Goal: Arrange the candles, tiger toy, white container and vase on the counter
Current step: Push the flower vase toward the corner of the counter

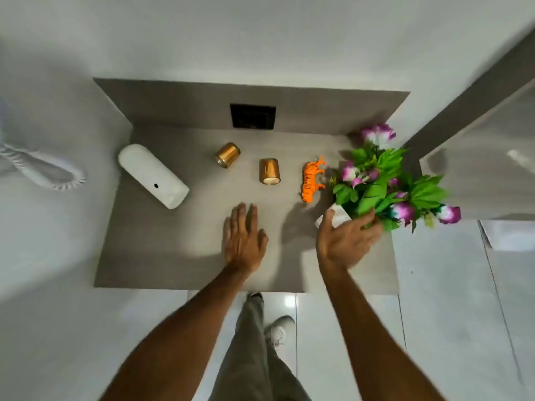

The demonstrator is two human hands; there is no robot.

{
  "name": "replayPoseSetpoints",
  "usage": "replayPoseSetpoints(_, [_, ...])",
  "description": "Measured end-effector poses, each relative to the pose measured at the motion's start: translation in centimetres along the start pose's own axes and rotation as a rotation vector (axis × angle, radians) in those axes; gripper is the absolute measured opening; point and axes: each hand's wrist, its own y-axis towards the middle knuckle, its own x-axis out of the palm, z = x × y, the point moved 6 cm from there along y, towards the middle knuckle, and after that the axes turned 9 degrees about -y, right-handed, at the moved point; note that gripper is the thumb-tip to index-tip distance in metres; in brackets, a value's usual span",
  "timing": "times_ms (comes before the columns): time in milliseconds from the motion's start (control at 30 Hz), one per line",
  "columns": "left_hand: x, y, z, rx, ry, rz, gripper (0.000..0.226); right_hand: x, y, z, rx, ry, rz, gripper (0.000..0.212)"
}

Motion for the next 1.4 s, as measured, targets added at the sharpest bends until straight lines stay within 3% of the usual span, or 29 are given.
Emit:
replayPoseSetpoints(100, [1.8,1.2,-1.3,-0.017,0.016,0.027,0.072,3.5,-0.6,3.4,0.357,0.077,-0.106,0.109])
replayPoseSetpoints(233, [1.5,5.0,-0.9,0.025,0.007,0.069,0.072,6.8,1.8,3.2,0.518,0.171,-0.26,0.124])
replayPoseSetpoints(333, [1.1,6.3,-1.1,0.066,0.025,0.132,0.071,7.9,3.1,4.0,0.567,0.184,-0.296,0.106])
replayPoseSetpoints(467, [1.5,6.5,-1.3,0.088,0.02,0.212,0.071,7.0,3.9,5.1,0.575,0.171,-0.167,0.084])
replayPoseSetpoints(633, [1.7,6.8,-1.5,0.083,0.012,0.232,0.072,5.8,6.3,3.9,0.49,0.291,0.072,0.074])
replayPoseSetpoints(800, [1.8,7.1,-1.5,0.061,0.003,0.208,0.073,7.2,12.3,1.0,0.29,0.445,0.213,0.085])
replayPoseSetpoints(967, [1.9,7.3,-1.5,0.047,0.003,0.194,0.073,10.0,17.1,-0.6,0.087,0.515,0.172,0.086])
replayPoseSetpoints(1167, [2.0,7.3,-1.7,0.046,-0.013,0.198,0.074,10.5,19.2,-1.1,-0.071,0.388,0.197,0.082])
replayPoseSetpoints(1333, [2.1,7.3,-1.7,0.04,0.01,0.198,0.074,9.7,16.8,0.0,-0.041,0.32,0.083,0.106])
replayPoseSetpoints(1400, [2.1,7.2,-1.7,0.043,0.007,0.193,0.074,8.1,13.2,0.3,-0.112,0.298,0.206,0.087])
